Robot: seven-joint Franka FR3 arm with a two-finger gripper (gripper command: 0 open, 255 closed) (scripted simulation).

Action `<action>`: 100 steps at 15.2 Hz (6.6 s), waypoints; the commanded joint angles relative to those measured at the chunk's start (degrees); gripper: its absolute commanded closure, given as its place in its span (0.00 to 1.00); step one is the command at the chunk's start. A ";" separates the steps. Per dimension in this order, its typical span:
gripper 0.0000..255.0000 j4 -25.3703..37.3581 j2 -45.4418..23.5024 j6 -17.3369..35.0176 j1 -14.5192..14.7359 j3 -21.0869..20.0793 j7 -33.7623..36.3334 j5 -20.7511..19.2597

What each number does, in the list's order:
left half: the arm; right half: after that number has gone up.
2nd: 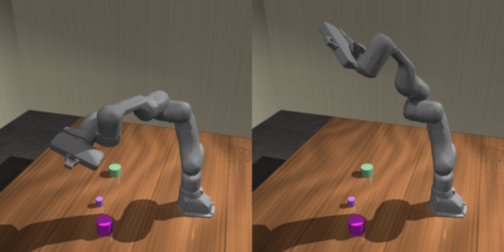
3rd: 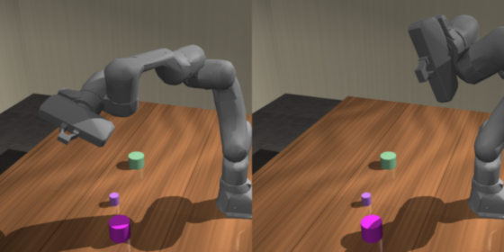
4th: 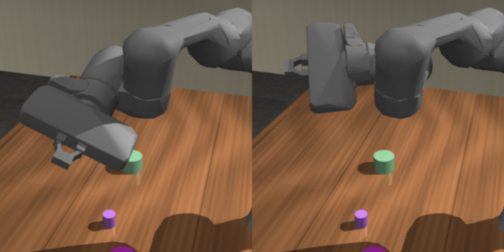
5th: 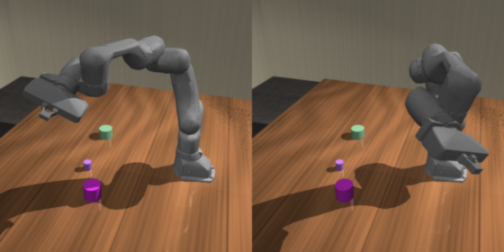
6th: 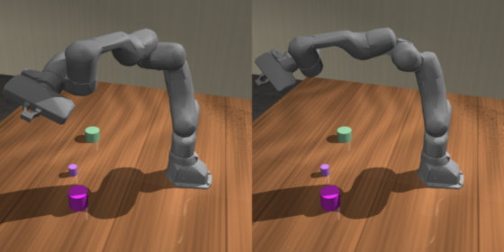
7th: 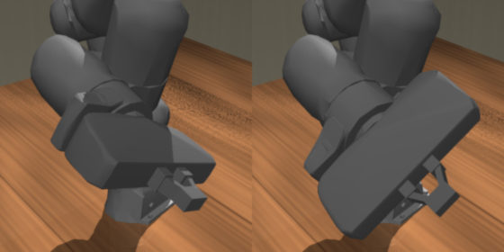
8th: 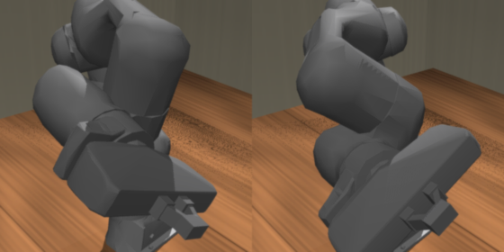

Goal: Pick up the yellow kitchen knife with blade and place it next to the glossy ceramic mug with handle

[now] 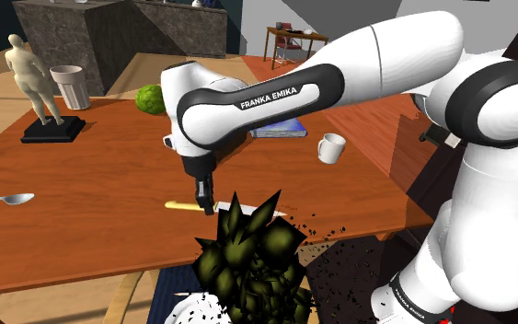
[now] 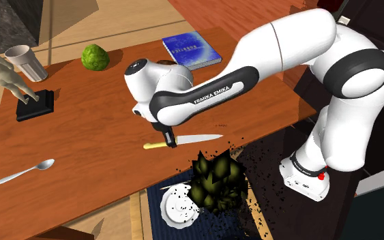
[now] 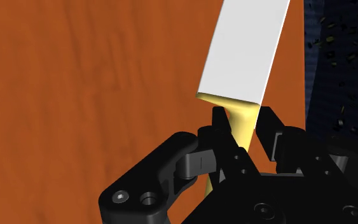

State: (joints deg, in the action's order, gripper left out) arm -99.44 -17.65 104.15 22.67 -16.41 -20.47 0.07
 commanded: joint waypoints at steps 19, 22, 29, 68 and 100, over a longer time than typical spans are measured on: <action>1.00 12.45 2.18 -14.55 0.06 -0.33 0.44 0.61; 1.00 12.09 3.50 -15.54 -0.82 0.07 -0.77 0.81; 1.00 2.37 11.17 -13.69 -6.59 3.60 -10.04 1.31; 1.00 -15.09 14.61 0.71 -21.62 17.95 -37.92 -3.98; 0.00 -14.75 11.59 3.37 -21.46 17.81 -37.50 -3.89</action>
State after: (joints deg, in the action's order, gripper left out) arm -114.92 -6.35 108.62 1.21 1.39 -57.90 -3.83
